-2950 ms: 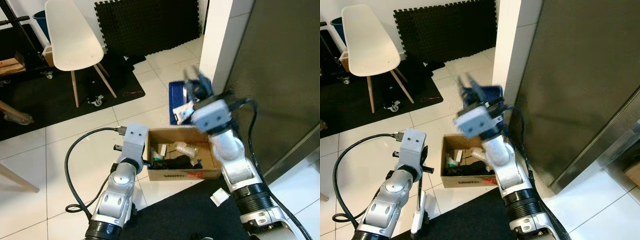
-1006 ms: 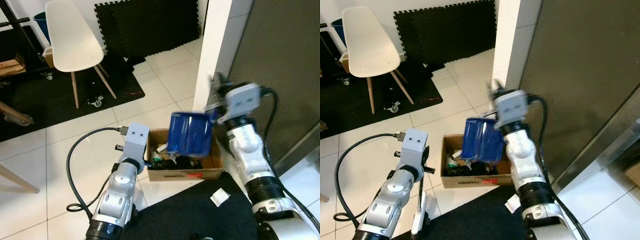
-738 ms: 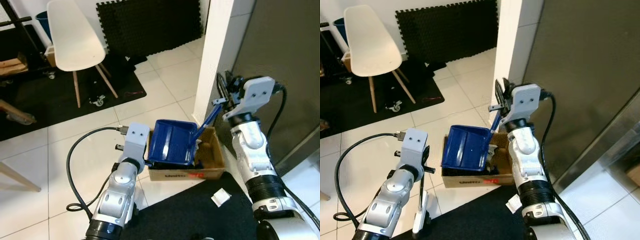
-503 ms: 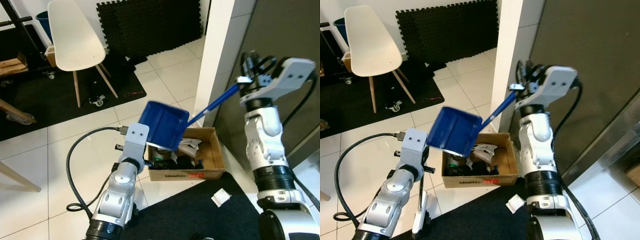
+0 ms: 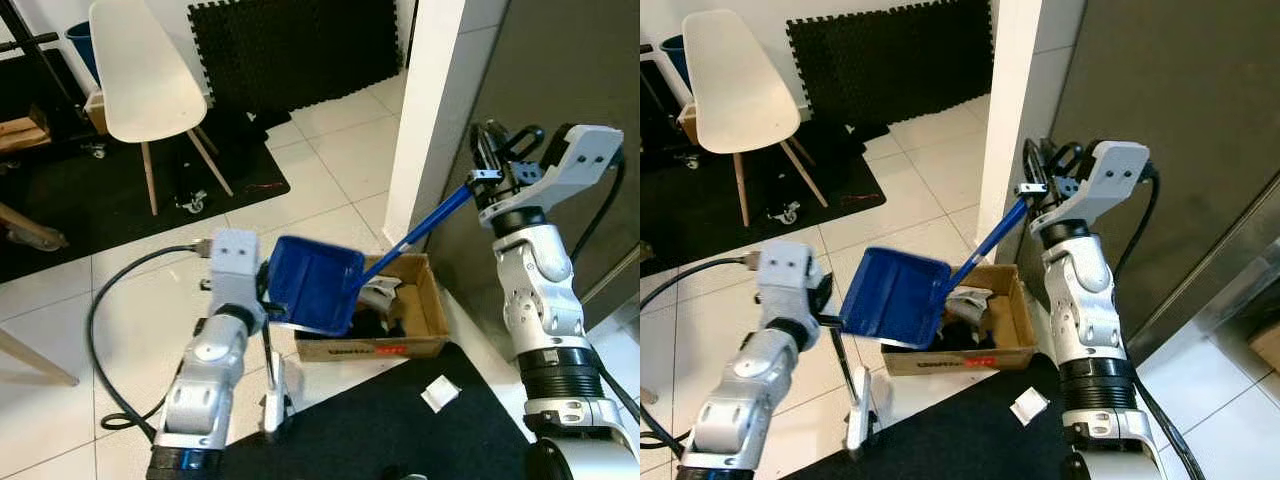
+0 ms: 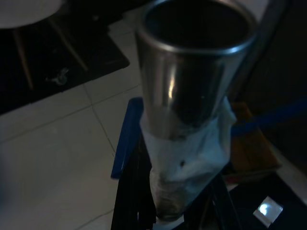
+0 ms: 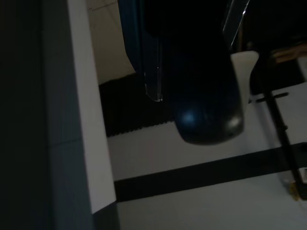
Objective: Sweep floor
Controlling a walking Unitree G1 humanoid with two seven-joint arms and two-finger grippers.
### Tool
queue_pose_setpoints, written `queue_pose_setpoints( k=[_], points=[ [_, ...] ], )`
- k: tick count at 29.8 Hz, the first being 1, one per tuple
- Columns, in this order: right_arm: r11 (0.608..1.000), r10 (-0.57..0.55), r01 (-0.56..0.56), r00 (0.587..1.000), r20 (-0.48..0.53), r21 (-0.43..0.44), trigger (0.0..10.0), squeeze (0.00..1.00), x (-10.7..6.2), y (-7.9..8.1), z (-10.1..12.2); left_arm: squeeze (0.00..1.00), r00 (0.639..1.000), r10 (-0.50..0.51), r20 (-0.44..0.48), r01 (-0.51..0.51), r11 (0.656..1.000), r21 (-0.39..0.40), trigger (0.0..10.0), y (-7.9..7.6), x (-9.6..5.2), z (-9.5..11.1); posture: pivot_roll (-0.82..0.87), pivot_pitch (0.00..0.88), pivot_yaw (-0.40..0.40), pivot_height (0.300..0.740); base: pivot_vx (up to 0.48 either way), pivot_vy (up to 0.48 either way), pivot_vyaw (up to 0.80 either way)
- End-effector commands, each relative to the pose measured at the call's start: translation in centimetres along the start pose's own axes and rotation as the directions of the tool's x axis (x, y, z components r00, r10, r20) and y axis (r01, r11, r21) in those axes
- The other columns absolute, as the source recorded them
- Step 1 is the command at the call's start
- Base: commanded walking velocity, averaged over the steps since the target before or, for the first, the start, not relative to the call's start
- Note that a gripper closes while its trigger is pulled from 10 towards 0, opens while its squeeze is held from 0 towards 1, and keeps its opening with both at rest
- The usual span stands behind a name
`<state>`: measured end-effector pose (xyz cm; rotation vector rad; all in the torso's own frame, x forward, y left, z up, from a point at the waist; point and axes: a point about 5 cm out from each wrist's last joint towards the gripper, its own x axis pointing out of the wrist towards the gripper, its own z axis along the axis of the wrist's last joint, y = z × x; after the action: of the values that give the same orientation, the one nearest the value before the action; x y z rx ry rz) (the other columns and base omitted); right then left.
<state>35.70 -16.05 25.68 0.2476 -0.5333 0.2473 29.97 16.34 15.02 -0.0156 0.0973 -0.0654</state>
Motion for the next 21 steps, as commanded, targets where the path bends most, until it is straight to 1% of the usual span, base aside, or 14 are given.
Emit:
queue_pose_setpoints(
  k=[1, 2, 3, 4, 7, 9, 11, 12, 15, 18, 19, 21],
  points=[
    [0.999, 0.039, -0.040, 0.997, 0.070, 0.019, 10.0, 0.00, 0.5, 0.7, 1.6, 0.00, 1.000, 0.004, 0.023, -0.003, 0.999, -0.048, 10.0, 0.0, -0.1, 0.4, 0.10, 0.131, 0.024, 0.740, 0.000, 0.000, 0.00],
    [0.998, 0.052, -0.053, 0.997, 0.053, 0.018, 10.0, 0.00, 0.4, 0.7, 1.5, 0.00, 0.999, 0.012, 0.042, -0.010, 0.999, -0.051, 10.0, 0.1, -0.1, 0.7, 0.10, 0.131, 0.022, 0.740, 0.000, 0.000, 0.00],
    [0.997, 0.079, -0.079, 0.997, 0.013, 0.007, 10.0, 0.00, 0.4, 0.9, 1.2, 0.00, 0.997, 0.024, 0.078, -0.021, 0.999, -0.039, 10.0, 0.5, 0.0, 1.2, 0.10, 0.130, 0.020, 0.740, 0.000, 0.000, 0.00],
    [0.996, 0.093, -0.093, 0.996, -0.011, 0.002, 10.0, 0.00, 0.3, 0.9, 1.0, 0.00, 0.995, 0.029, 0.095, -0.027, 0.999, -0.025, 10.0, 0.7, -0.1, 1.4, 0.10, 0.131, 0.019, 0.740, 0.000, 0.000, 0.00],
    [0.991, 0.130, -0.131, 0.989, -0.066, -0.012, 10.0, 0.00, 0.0, 1.0, 0.5, 0.00, 0.991, 0.022, 0.131, -0.024, 1.000, 0.010, 10.0, 1.0, -0.1, 1.8, 0.09, 0.130, 0.018, 0.740, 0.000, 0.000, 0.00],
    [0.988, 0.148, -0.151, 0.984, -0.099, -0.021, 10.0, 0.00, -0.2, 1.0, 0.3, 0.00, 0.989, 0.014, 0.147, -0.017, 1.000, 0.021, 10.0, 1.1, -0.1, 2.0, 0.09, 0.129, 0.017, 0.740, 0.000, 0.000, 0.00],
    [0.987, 0.154, -0.157, 0.982, -0.110, -0.025, 10.0, 0.00, -0.3, 1.0, 0.3, 0.00, 0.988, 0.012, 0.151, -0.015, 1.000, 0.022, 10.0, 1.2, -0.1, 2.1, 0.09, 0.129, 0.017, 0.740, 0.000, 0.000, 0.00],
    [0.986, 0.162, -0.167, 0.979, -0.126, -0.029, 10.0, 0.00, -0.3, 0.9, 0.2, 0.00, 0.986, 0.011, 0.168, -0.016, 0.999, 0.028, 10.0, 1.2, -0.1, 2.2, 0.09, 0.130, 0.017, 0.740, 0.000, 0.000, 0.00],
    [0.982, 0.174, -0.184, 0.969, -0.175, -0.045, 10.0, 0.00, -0.5, 0.7, 0.1, 0.00, 0.976, 0.012, 0.216, -0.022, 0.999, 0.046, 10.0, 1.5, 0.4, 2.7, 0.08, 0.130, 0.017, 0.740, 0.000, 0.000, 0.00],
    [0.979, 0.177, -0.195, 0.960, -0.219, -0.065, 10.0, 0.00, -0.6, 0.3, 0.2, 0.00, 0.973, -0.003, 0.230, -0.011, 0.998, 0.063, 10.0, 1.5, 0.9, 2.8, 0.08, 0.131, 0.016, 0.740, 0.000, 0.000, 0.00],
    [0.979, 0.177, -0.195, 0.960, -0.219, -0.065, 10.0, 0.00, -0.6, 0.3, 0.2, 0.00, 0.973, -0.003, 0.230, -0.011, 0.998, 0.063, 10.0, 1.5, 0.9, 2.8, 0.08, 0.131, 0.016, 0.740, 0.000, 0.000, 0.00],
    [0.978, 0.168, -0.194, 0.952, -0.255, -0.079, 10.0, 0.00, -0.6, -0.3, 0.4, 0.00, 0.970, -0.019, 0.244, 0.002, 0.997, 0.071, 10.0, 1.3, 1.4, 2.9, 0.07, 0.134, 0.016, 0.740, 0.000, 0.000, 0.00]
  ],
)
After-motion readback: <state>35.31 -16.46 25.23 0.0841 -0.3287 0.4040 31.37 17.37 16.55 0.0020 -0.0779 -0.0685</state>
